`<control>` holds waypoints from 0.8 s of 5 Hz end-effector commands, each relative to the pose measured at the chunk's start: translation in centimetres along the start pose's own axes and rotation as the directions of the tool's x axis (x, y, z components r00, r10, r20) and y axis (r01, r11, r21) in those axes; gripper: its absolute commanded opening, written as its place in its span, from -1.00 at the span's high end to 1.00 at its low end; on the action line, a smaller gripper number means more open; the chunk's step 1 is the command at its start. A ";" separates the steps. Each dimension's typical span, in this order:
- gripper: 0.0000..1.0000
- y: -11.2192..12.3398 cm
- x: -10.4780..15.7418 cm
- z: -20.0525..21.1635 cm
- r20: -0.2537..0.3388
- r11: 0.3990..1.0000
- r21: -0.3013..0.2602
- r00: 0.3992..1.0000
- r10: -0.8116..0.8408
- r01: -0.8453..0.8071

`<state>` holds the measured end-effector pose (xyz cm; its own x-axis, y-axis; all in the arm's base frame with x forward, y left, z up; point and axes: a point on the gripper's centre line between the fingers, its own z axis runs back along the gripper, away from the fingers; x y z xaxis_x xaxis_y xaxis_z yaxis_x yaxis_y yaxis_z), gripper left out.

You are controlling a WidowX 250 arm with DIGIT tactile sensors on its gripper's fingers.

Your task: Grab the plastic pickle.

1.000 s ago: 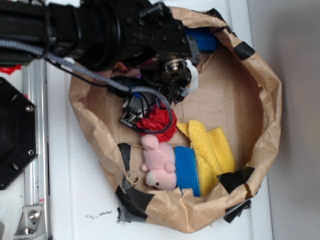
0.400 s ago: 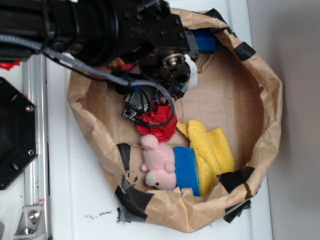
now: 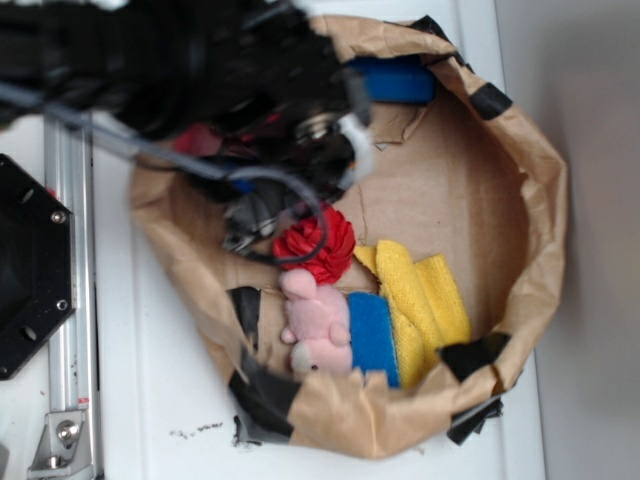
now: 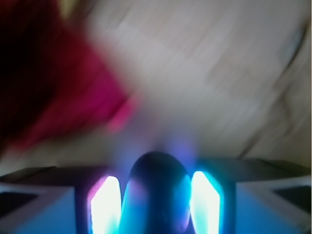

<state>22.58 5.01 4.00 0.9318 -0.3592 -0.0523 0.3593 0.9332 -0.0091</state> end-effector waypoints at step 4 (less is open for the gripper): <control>1.00 -0.5 4.2 16.0 0.373 0.890 -0.009 0.824 0.427 -0.456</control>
<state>26.57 3.40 18.42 0.9572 0.1055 0.2696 -0.1108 0.9938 0.0046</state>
